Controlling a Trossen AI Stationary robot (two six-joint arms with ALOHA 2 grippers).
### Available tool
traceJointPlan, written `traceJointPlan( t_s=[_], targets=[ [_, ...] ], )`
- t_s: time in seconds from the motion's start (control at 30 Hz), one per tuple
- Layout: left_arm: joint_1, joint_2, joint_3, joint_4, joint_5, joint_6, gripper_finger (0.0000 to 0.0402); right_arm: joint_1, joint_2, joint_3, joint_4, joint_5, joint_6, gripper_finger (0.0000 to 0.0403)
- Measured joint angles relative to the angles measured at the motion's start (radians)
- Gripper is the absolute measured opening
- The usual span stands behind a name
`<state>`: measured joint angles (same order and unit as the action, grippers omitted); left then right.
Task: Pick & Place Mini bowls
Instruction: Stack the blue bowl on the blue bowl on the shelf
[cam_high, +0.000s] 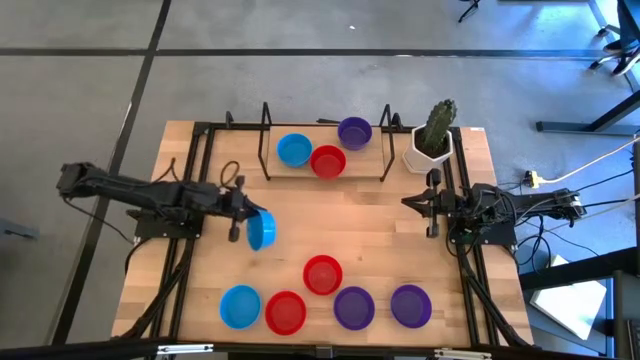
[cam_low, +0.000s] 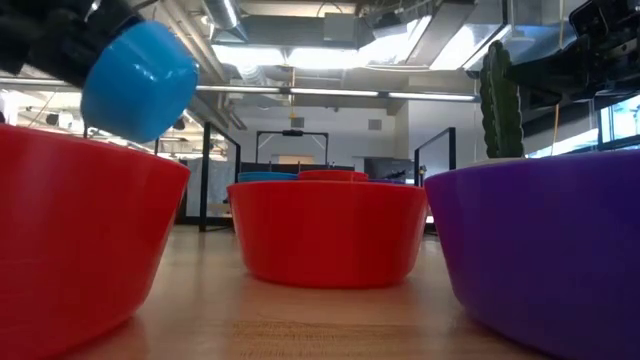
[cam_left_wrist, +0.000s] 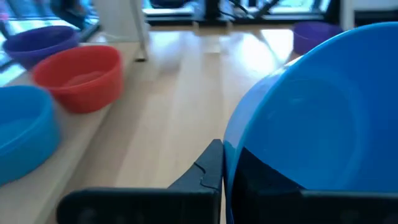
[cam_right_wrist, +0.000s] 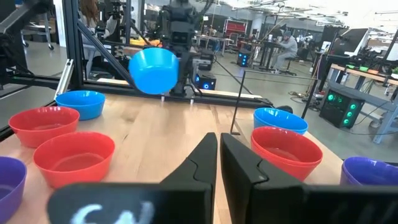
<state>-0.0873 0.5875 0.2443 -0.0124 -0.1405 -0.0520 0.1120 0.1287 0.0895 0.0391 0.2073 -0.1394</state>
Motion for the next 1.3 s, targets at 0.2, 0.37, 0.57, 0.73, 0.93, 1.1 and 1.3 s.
traceJointPlan(
  t_s=[0.2, 0.37, 0.57, 0.73, 0.93, 1.1, 1.3],
  targets=[
    [0.064, -0.121, -0.114, 0.059, 0.055, -0.005, 0.0003, 0.000, 0.000, 0.000, 0.000, 0.000, 0.001, 0.0023],
    [0.101, -0.173, -0.172, 0.098, 0.080, -0.006, 0.0003, 0.000, 0.000, 0.000, 0.000, 0.000, 0.000, 0.0023],
    [0.136, -0.184, -0.174, 0.101, 0.118, -0.005, 0.0003, 0.000, 0.000, 0.000, 0.000, 0.000, 0.009, 0.0023],
    [0.144, -0.179, -0.158, 0.306, 0.165, -0.029, 0.0003, 0.000, 0.000, 0.000, 0.000, 0.001, 0.005, 0.0023],
    [0.175, -0.092, 0.126, 0.141, 0.036, 0.068, 0.0003, 0.000, 0.000, 0.000, 0.002, 0.001, 0.001, 0.0023],
    [0.219, 0.101, 0.469, -0.084, -0.067, 0.178, 0.0003, 0.000, 0.000, 0.000, 0.001, 0.001, 0.000, 0.0023],
    [0.356, 0.419, 0.896, -0.451, -0.198, 0.247, 0.0003, 0.000, 0.000, 0.000, 0.000, 0.001, 0.000, 0.0023]
  ],
)
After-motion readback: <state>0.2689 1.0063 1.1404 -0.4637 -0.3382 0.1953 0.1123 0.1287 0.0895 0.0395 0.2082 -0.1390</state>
